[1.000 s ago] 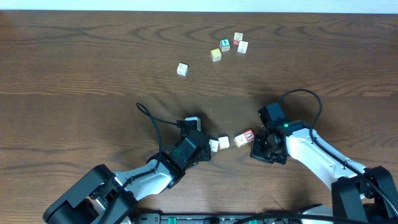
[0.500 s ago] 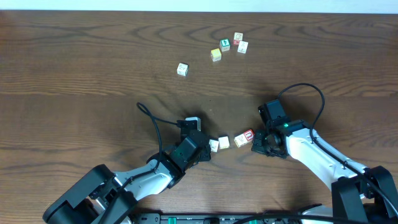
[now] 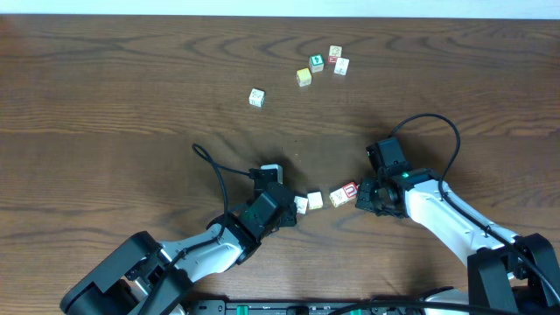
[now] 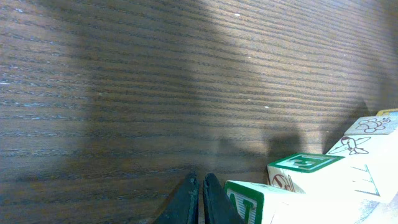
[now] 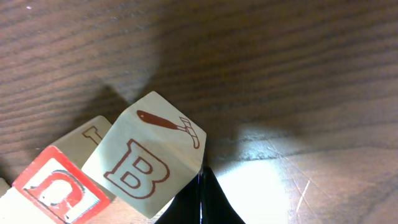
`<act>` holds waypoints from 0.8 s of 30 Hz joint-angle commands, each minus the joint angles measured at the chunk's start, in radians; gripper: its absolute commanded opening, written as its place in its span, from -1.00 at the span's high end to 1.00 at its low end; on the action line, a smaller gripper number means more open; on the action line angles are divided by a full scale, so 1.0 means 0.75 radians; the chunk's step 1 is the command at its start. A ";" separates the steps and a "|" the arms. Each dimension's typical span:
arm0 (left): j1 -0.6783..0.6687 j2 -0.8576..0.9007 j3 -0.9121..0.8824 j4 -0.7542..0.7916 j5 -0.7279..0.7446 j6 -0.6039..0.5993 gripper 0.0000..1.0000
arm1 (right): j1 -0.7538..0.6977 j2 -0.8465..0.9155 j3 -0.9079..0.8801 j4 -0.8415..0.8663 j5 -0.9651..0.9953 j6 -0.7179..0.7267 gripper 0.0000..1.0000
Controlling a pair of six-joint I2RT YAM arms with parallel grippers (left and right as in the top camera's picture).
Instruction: Lift 5 blocks
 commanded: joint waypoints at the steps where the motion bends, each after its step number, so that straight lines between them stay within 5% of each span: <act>1: 0.007 0.019 -0.016 -0.038 -0.038 0.014 0.85 | -0.008 0.003 0.006 0.010 0.008 -0.038 0.98; 24: 0.007 0.019 -0.016 -0.038 -0.047 0.014 0.85 | -0.007 0.003 0.006 0.039 -0.023 -0.037 0.98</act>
